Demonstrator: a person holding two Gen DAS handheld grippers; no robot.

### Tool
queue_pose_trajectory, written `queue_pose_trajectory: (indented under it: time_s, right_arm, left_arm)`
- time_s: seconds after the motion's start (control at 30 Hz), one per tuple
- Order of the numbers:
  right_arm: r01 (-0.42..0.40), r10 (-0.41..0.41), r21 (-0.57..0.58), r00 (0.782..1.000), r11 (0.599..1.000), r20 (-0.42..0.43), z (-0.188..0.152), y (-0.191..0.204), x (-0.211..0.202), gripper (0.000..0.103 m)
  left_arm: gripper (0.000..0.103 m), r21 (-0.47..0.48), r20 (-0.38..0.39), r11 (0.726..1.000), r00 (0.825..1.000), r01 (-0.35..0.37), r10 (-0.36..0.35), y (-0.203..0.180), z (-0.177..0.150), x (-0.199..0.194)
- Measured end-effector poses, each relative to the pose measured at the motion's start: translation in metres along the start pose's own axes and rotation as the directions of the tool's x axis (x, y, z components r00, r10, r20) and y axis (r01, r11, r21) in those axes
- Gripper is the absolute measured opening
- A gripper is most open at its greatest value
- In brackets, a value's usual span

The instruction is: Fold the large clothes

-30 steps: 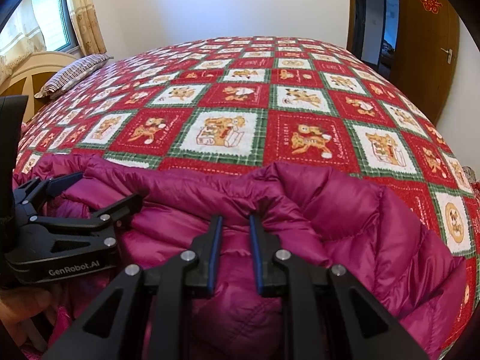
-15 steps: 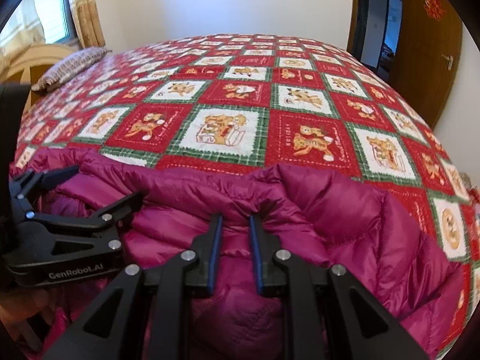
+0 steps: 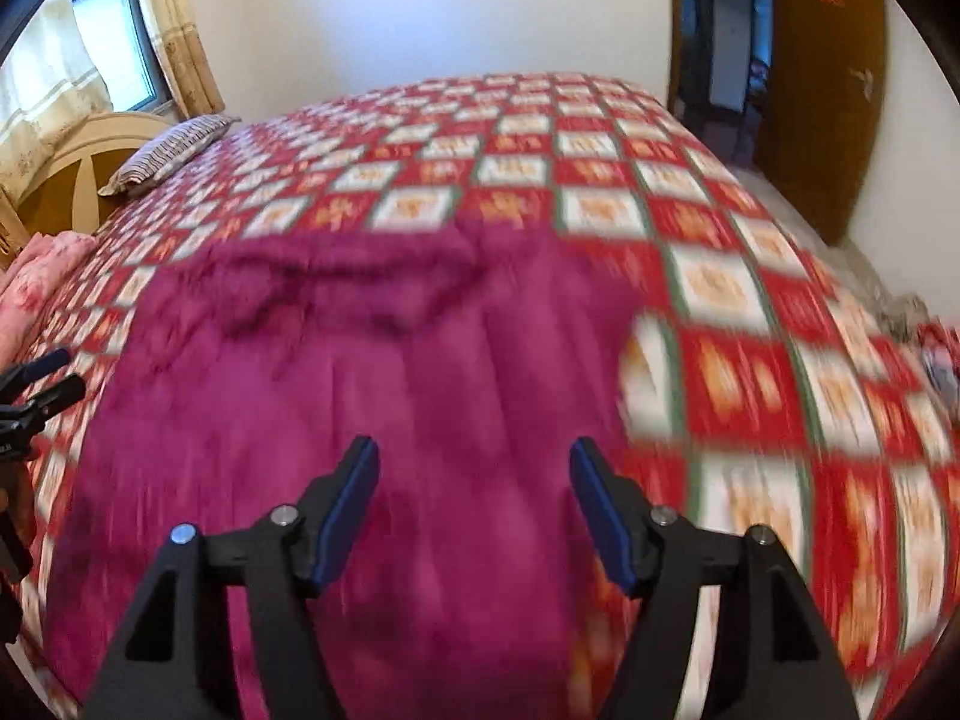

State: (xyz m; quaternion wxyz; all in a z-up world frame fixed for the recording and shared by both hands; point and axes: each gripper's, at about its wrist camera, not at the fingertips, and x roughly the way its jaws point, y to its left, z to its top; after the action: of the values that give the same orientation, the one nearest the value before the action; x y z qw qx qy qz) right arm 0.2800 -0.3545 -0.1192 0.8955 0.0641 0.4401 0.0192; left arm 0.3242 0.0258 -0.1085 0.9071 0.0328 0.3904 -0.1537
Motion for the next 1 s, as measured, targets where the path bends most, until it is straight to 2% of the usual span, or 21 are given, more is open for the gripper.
queue_pose_trajectory:
  time_s: [0.17,0.27,0.33,0.43,0.5,0.57,0.67,0.73,0.8,0.83,0.9,1.0]
  right_arm:
    - [-0.027,0.030,0.096,0.999,0.995,-0.026,-0.085,-0.019,-0.056,0.072]
    - [-0.034,0.038,0.109,0.999,0.993,-0.038,-0.129,-0.024,-0.092,0.076]
    - [-0.024,0.029,0.104,0.998,0.994,-0.050,-0.156,-0.028,-0.110,0.078]
    - [-0.057,0.068,0.123,0.994,0.991,-0.087,-0.179,-0.025,-0.107,0.079]
    - [-0.041,0.053,0.121,0.994,0.992,-0.099,-0.184,-0.020,-0.097,0.079]
    - [-0.058,0.070,0.126,0.994,0.990,-0.089,-0.188,-0.014,-0.091,0.079]
    - [-0.054,0.060,0.112,0.997,0.992,-0.047,-0.185,-0.006,-0.103,0.079]
    - [-0.013,0.015,0.083,1.000,0.996,-0.024,-0.185,-0.010,-0.120,0.079]
    - [0.068,-0.067,0.090,0.998,0.994,-0.017,-0.192,-0.027,-0.140,0.079]
    - [0.112,-0.110,0.111,0.994,0.988,-0.021,-0.194,-0.041,-0.150,0.079]
    - [0.146,-0.144,0.139,0.989,0.979,-0.024,-0.199,-0.058,-0.163,0.079]
    - [0.123,-0.124,0.166,0.992,0.978,-0.009,-0.208,-0.063,-0.174,0.079]
  left_arm:
    - [0.102,-0.121,-0.054,0.993,0.999,-0.012,0.006,0.034,-0.089,-0.043]
    - [0.102,-0.157,-0.054,0.988,0.998,0.010,-0.019,0.035,-0.125,-0.065]
    - [0.102,-0.173,-0.061,0.984,0.996,0.048,-0.059,0.032,-0.138,-0.068]
    - [0.102,-0.212,-0.077,0.972,0.990,0.099,-0.117,0.030,-0.151,-0.061]
    - [0.102,-0.199,-0.058,0.975,0.992,0.102,-0.115,0.028,-0.150,-0.060]
    - [0.102,-0.189,-0.056,0.977,0.992,0.103,-0.116,0.026,-0.149,-0.061]
    - [0.099,-0.166,-0.063,0.983,0.993,0.085,-0.097,0.027,-0.153,-0.069]
    - [0.099,-0.129,-0.068,0.991,0.997,0.034,-0.043,0.027,-0.157,-0.075]
    - [0.099,-0.110,-0.066,0.994,0.998,-0.021,0.014,0.029,-0.163,-0.080]
    - [0.099,-0.115,-0.062,0.993,0.998,-0.026,0.019,0.032,-0.167,-0.084]
    - [0.099,-0.151,-0.054,0.988,0.998,-0.031,0.023,0.039,-0.172,-0.090]
    - [0.099,-0.194,-0.045,0.981,0.999,0.002,-0.011,0.041,-0.178,-0.098]
